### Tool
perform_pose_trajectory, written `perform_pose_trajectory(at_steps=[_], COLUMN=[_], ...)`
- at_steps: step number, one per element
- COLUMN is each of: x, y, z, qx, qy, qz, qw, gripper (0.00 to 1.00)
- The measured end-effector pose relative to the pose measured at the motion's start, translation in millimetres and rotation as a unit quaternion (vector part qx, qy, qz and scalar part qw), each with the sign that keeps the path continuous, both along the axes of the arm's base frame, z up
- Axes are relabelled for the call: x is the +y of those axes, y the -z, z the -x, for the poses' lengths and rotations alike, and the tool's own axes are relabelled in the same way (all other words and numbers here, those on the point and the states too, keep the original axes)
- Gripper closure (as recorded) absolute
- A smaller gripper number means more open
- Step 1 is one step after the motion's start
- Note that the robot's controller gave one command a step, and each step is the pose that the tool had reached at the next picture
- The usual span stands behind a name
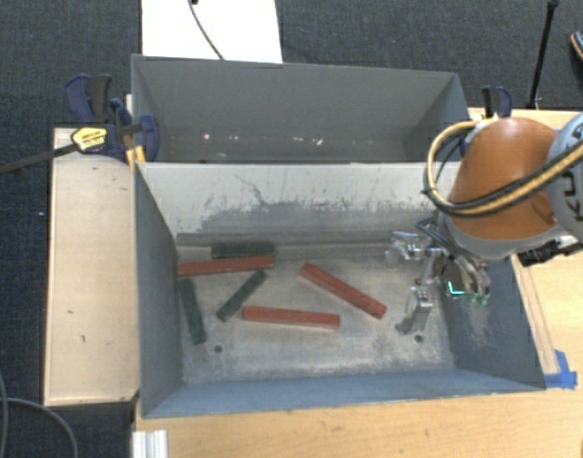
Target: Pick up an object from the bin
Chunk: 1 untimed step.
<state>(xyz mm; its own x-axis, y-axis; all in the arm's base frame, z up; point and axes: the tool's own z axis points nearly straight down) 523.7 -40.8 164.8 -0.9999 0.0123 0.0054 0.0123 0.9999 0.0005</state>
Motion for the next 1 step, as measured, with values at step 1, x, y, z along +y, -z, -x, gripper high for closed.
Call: perform_pose_trajectory(at_steps=[1], x=[36.2], y=[97.4], z=[-14.6], qx=[-0.0007], qy=[0.104], qz=[0.0], qw=[0.9945], gripper=[0.0])
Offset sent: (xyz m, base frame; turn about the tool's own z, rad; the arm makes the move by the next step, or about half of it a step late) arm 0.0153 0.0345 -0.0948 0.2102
